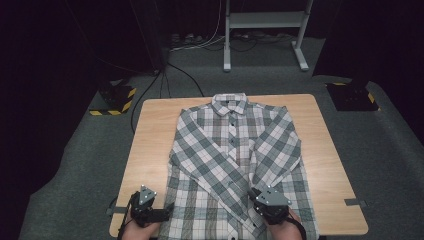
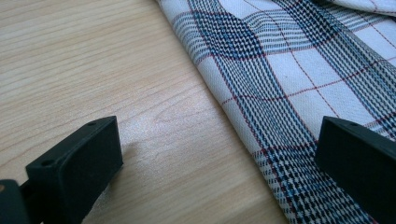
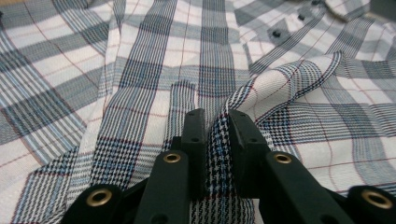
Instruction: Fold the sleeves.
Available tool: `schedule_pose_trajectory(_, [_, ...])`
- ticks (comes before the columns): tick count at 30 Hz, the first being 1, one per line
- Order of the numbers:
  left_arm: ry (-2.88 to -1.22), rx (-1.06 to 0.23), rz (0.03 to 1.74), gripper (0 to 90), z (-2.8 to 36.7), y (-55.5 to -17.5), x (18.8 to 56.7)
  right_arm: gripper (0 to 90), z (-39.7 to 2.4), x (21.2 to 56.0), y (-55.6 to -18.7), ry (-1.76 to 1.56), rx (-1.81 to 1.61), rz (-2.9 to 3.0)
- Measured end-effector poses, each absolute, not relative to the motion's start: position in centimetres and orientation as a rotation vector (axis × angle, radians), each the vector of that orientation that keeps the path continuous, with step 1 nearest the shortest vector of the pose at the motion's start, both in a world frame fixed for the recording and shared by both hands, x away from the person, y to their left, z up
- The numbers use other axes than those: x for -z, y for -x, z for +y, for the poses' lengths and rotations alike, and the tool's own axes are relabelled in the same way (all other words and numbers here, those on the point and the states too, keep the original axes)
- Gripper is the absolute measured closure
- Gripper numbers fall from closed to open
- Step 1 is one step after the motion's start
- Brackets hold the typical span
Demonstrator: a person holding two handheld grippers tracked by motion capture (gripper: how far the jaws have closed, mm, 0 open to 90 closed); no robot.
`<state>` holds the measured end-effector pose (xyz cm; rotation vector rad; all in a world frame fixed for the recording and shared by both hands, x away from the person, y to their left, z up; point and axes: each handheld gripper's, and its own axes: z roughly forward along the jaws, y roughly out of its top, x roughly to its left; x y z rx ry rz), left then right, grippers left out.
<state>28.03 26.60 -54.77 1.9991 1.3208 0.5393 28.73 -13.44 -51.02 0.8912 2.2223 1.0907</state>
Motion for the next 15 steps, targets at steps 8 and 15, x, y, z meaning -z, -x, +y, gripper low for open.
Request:
schedule_pose_trajectory(8, [-2.000, -0.539, 1.320, 0.7, 26.6, -28.0, 54.8, 67.2, -13.2, 51.9, -29.0, -0.909, -1.103, 2.246])
schedule_pose_trajectory(15, [-2.005, -0.545, 1.319, 0.7, 26.5, -28.0, 54.8, 57.2, -14.8, 50.6, -28.4, -0.928, -1.139, 2.169])
